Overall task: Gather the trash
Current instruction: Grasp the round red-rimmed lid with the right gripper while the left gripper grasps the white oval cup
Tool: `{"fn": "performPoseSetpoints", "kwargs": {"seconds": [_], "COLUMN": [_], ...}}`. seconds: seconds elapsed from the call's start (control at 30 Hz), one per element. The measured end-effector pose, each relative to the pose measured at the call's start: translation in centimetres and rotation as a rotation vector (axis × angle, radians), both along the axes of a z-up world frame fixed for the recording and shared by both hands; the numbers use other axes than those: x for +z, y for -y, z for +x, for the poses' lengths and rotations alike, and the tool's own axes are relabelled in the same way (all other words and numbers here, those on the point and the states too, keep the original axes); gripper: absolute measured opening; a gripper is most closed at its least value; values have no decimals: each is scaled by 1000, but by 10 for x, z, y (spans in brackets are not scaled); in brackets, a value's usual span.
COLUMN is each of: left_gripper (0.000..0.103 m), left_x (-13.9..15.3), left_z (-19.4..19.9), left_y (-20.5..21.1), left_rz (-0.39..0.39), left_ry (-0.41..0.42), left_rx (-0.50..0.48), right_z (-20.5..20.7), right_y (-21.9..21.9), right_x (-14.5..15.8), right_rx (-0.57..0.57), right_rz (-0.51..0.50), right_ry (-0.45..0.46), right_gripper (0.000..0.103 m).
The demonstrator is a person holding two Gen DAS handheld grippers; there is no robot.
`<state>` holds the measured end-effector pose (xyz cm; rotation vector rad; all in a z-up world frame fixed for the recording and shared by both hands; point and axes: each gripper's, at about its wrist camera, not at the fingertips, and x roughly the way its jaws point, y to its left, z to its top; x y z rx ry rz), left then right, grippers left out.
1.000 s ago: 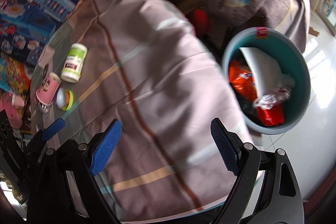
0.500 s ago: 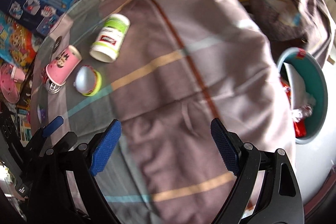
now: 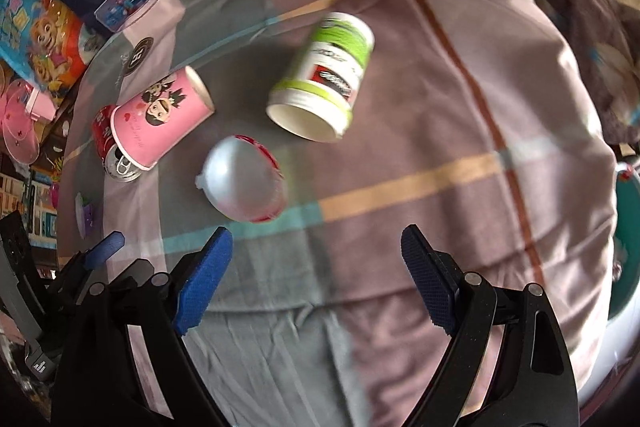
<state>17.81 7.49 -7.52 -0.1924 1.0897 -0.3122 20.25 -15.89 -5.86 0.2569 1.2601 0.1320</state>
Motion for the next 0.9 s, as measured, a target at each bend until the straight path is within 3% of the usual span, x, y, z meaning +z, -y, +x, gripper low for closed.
{"fn": "performPoseSetpoints", "kwargs": {"seconds": [0.27, 0.47, 0.9], "left_gripper": [98, 98, 98], "left_x": [-5, -9, -9], "left_z": [9, 12, 12], "left_y": [-14, -21, -28], "left_rz": [6, 9, 5], "left_ry": [-1, -1, 15], "left_rx": [17, 43, 62], "right_z": [18, 25, 40], "right_y": [-18, -26, -37], "right_x": [-10, -18, -20], "right_rx": [22, 38, 84], "right_rz": [-15, -12, -34], "right_ry": [9, 1, 32], "right_gripper": [82, 75, 43]}}
